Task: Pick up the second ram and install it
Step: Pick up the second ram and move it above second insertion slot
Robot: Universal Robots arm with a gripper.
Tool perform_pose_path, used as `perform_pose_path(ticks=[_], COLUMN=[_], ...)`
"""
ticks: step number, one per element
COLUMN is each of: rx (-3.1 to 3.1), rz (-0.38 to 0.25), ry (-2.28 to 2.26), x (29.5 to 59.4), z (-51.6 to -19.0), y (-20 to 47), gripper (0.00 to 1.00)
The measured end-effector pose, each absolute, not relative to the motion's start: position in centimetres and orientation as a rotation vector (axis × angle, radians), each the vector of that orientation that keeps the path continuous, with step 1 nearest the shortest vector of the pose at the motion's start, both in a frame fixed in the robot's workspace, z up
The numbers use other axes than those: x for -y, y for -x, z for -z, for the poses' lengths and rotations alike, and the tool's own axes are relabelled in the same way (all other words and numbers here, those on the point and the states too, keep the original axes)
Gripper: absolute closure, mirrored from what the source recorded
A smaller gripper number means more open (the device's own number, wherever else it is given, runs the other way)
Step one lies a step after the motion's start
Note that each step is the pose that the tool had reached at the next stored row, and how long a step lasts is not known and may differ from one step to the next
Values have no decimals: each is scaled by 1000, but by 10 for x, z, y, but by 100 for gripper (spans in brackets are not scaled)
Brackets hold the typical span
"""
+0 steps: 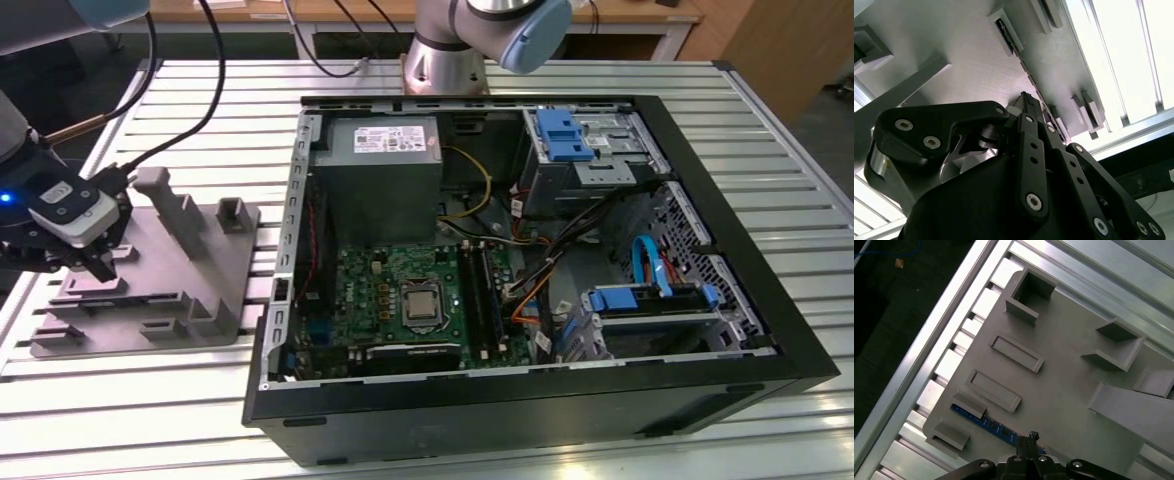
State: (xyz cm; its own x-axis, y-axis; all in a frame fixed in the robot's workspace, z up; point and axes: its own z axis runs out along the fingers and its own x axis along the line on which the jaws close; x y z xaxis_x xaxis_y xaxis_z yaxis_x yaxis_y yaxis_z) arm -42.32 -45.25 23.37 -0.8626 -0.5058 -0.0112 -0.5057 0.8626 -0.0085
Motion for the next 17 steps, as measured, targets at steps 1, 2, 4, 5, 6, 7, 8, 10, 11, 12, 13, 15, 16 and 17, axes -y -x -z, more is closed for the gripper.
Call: perform_pose_path(ticks=[1,2,4,5,6,7,8,10,11,12,13,15,16,17], rx=[-3019,-3019,-3017,-3014,-3012,-3009,-3007,-3000,-2997,-2994,-2991,-2988,-2986,-2985], rz=[8,8,8,8,8,8,8,8,8,8,8,8,7,7], ry=[821,822,829,837,847,855,864,888,899,908,916,927,932,936], x=[452,452,452,452,452,452,452,452,452,452,452,452,452,452], z=[-234,-234,-234,-234,-234,-234,-234,-234,-234,-234,-234,-234,-234,-234], y=[423,423,423,423,423,423,423,423,423,423,423,423,423,423], gripper=[90,90,90,90,90,90,90,90,90,90,90,90,90,90])
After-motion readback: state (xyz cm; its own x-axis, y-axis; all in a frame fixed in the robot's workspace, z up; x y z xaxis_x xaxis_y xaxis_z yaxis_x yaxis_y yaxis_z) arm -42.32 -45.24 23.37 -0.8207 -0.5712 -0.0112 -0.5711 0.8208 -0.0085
